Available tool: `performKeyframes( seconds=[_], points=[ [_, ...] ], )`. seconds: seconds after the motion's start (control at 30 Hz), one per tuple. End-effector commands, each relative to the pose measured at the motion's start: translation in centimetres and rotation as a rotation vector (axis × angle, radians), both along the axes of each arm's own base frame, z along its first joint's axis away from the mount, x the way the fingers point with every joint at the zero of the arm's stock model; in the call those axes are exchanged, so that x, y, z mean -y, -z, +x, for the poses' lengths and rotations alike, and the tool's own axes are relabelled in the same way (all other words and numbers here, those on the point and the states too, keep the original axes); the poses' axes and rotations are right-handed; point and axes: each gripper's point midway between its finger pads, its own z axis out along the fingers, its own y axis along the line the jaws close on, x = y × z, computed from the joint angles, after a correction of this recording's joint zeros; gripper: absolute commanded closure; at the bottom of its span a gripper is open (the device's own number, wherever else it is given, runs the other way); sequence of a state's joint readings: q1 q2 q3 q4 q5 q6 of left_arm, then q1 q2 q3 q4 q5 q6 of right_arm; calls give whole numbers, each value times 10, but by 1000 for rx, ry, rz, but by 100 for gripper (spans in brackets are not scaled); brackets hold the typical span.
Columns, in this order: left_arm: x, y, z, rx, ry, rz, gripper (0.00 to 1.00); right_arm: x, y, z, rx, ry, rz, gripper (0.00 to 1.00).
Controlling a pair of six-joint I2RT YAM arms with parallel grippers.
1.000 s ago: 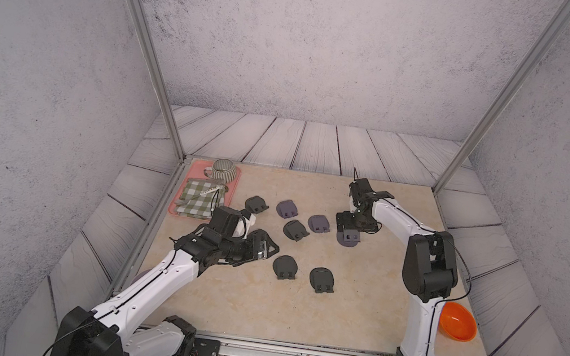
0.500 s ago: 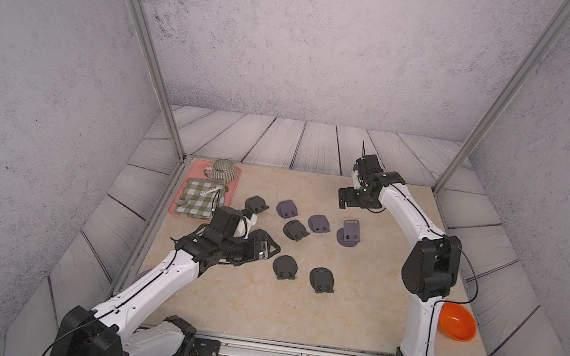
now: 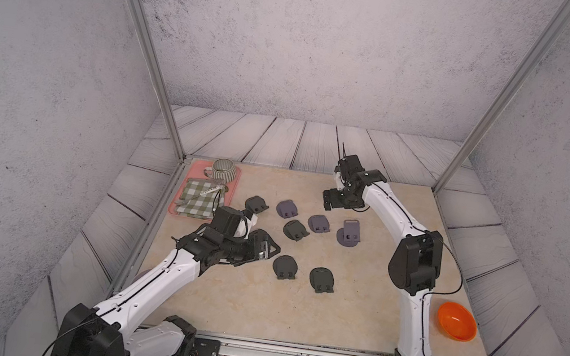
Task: Open the phone stand
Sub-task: Place the phone stand at the center of the board, then pick up the phone stand at the center of the board.
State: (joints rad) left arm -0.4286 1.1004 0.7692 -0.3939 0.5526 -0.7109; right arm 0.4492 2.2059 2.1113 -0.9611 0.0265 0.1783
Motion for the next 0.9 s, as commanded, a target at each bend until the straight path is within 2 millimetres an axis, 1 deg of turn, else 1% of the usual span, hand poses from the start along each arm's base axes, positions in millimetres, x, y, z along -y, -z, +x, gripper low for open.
performKeyframes(
  seconds=[0.0,0.1,0.2,0.3,0.6,0.87],
  points=[
    [0,1,-2,9,14,14,2,-15,5,-6,-21,-21,6,8],
    [-1,2,-2,8,14,16,2,-24,15,-9,-38,-36,-3,12],
    [-1,4,-3,3,14,18,2,-29,29,-13,-60,-48,-16,13],
    [-2,6,-2,-1,13,23,2,-29,44,-17,-87,-52,-38,13],
    [0,10,1,-7,13,24,2,-28,82,-29,-162,-66,-54,12],
    [2,15,3,-15,19,25,2,-29,104,-37,-206,-80,-73,12]
  ],
)
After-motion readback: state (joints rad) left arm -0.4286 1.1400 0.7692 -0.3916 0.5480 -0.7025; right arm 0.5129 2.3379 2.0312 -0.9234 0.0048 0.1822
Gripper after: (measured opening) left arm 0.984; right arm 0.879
